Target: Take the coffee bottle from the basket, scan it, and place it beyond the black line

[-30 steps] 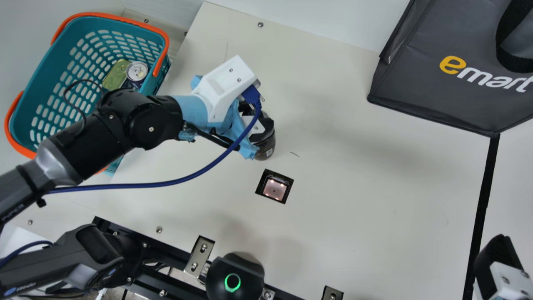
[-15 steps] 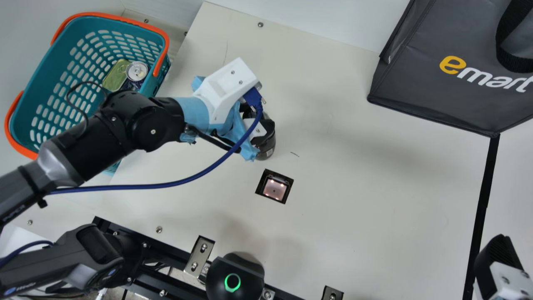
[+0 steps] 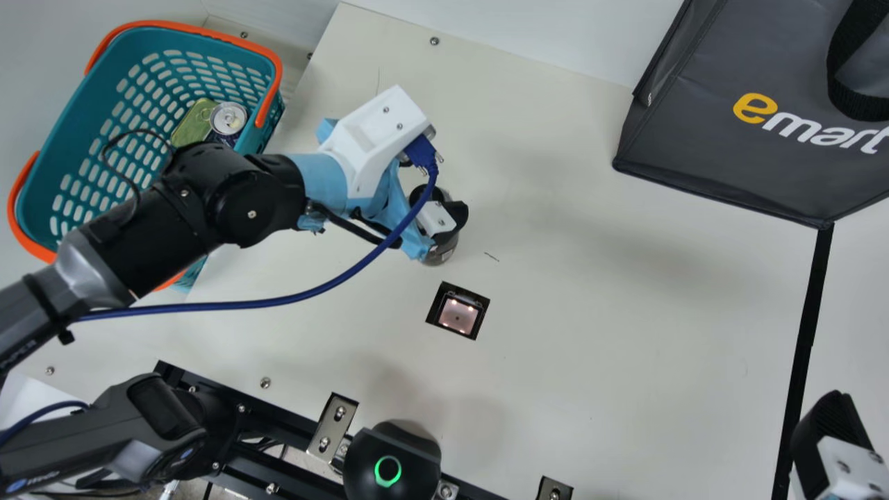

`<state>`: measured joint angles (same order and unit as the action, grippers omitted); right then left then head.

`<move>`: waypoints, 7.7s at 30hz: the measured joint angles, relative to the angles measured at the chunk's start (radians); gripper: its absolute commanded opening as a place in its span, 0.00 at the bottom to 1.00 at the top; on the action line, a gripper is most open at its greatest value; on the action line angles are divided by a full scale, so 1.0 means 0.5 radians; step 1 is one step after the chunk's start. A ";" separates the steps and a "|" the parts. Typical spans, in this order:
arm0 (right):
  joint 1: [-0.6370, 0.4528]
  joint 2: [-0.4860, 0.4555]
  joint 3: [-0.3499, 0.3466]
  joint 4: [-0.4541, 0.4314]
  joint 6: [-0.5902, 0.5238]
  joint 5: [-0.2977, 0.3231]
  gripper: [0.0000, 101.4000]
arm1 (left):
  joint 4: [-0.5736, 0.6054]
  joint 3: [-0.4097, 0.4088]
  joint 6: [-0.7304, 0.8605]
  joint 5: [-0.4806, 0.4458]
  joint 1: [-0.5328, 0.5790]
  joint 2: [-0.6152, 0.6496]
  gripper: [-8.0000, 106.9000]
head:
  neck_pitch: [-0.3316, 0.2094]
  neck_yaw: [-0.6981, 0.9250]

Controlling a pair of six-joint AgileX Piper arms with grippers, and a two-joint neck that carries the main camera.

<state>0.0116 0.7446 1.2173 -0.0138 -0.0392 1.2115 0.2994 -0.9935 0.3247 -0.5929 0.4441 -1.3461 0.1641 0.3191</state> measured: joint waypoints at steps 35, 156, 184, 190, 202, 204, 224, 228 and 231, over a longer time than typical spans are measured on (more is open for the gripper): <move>0.000 0.000 0.000 0.000 0.000 0.004 0.90 | -0.159 -0.012 -0.209 -0.168 -0.227 0.331 0.85 | 0.000 0.000; 0.000 0.000 0.000 0.000 0.000 0.006 0.90 | -1.363 0.192 -1.697 -0.019 0.477 0.400 0.85 | 0.000 -0.693; 0.000 0.000 0.000 0.000 0.000 0.008 0.90 | -1.602 0.296 -2.120 0.012 0.576 0.245 0.85 | 0.000 -0.693; 0.000 0.000 0.000 0.000 0.000 0.008 0.90 | -1.641 0.296 -2.179 0.021 0.586 0.205 0.85 | 0.000 -0.693; 0.000 0.000 0.000 0.000 0.000 0.008 0.90 | -1.718 0.288 -2.261 0.051 0.590 0.129 0.85 | 0.000 -0.693; 0.000 0.000 0.000 0.000 0.000 0.008 0.90 | -1.728 0.285 -2.269 0.050 0.586 0.120 0.85 | 0.000 -0.696; 0.000 0.000 0.000 0.000 0.000 0.008 0.90 | -1.730 0.258 -2.241 0.086 0.563 0.082 0.16 | 0.000 -0.696; 0.000 0.000 0.000 0.000 0.000 0.008 0.90 | -1.712 0.252 -2.185 0.106 0.559 0.099 0.16 | 0.000 -0.696; 0.000 0.000 0.000 0.000 0.000 0.008 0.90 | -1.689 0.252 -2.129 0.124 0.559 0.120 0.16 | 0.000 -0.696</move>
<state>0.0116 0.7446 1.2173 -0.0138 -0.0392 1.2154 -0.5450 -0.8675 -0.7398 -0.5310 0.7238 -1.2862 0.1641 -0.0291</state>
